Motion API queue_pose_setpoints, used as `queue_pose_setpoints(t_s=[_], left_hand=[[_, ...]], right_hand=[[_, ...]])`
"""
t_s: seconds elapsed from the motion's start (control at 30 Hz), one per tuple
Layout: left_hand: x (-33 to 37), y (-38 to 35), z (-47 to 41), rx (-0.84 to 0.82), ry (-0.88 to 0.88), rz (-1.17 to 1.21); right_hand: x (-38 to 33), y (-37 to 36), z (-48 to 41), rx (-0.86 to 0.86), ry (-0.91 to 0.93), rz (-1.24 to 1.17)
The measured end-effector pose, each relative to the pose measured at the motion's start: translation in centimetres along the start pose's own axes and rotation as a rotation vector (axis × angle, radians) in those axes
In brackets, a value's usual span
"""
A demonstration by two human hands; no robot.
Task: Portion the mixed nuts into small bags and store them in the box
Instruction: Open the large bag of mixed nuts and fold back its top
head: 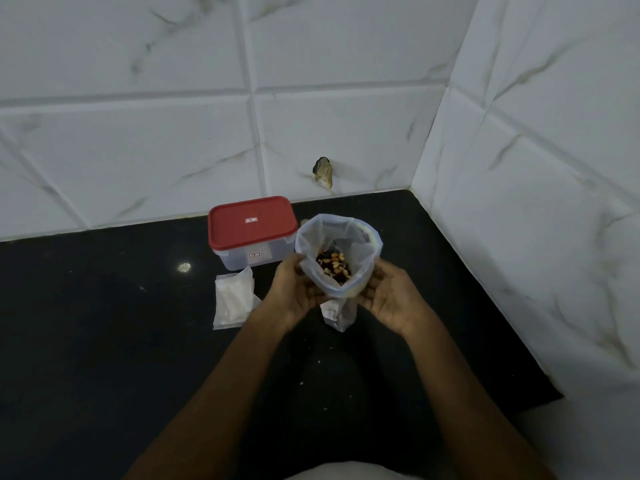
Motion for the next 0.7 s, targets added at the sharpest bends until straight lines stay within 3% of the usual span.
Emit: queue_pose_setpoints(t_s=[0.07,0.17,0.27,0.37,0.47,0.6,0.7], left_hand=[[1.0,1.2,-0.8,0.084,0.016,-0.334],[3.5,2.5,-2.2,0.206,-0.188,-0.729],[5.0,1.3,-2.8,0.142,-0.352,-0.775],[4.8,-1.1,-3.2,-0.016,-0.353,-0.835],[4.7,-2.0,-4.0,-0.066,-0.35,-0.926],[4.8,-2.0,-4.3,-0.152,-0.238,-0.974],[5.5,-2.0,-4.6,-0.073,-0.254,-0.968]], right_hand=[[-1.4,0.7,-0.5,0.112,0.026,0.2],[-4.2,0.7,-1.9,0.281,0.093,0.487],[-6.5,-0.1,-3.1,0.456,0.186,0.76],[-5.7,-2.8,-3.5,0.343,0.182,1.047],[-5.3,-4.5,-3.0,0.207,0.186,1.034],[-7.3,-3.9,-3.0,0.314,0.264,0.985],[-8.7,-3.9,-3.3,0.404,0.331,0.984]])
Point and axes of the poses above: each hand's wrist, its own z-axis away from the middle knuckle, its own y-axis out of the back of the hand, x = y × z, the point moved 6 cm from there along -z, towards the middle knuckle, and after that the axes turned 9 degrees about -y, right-handed, at the moved point
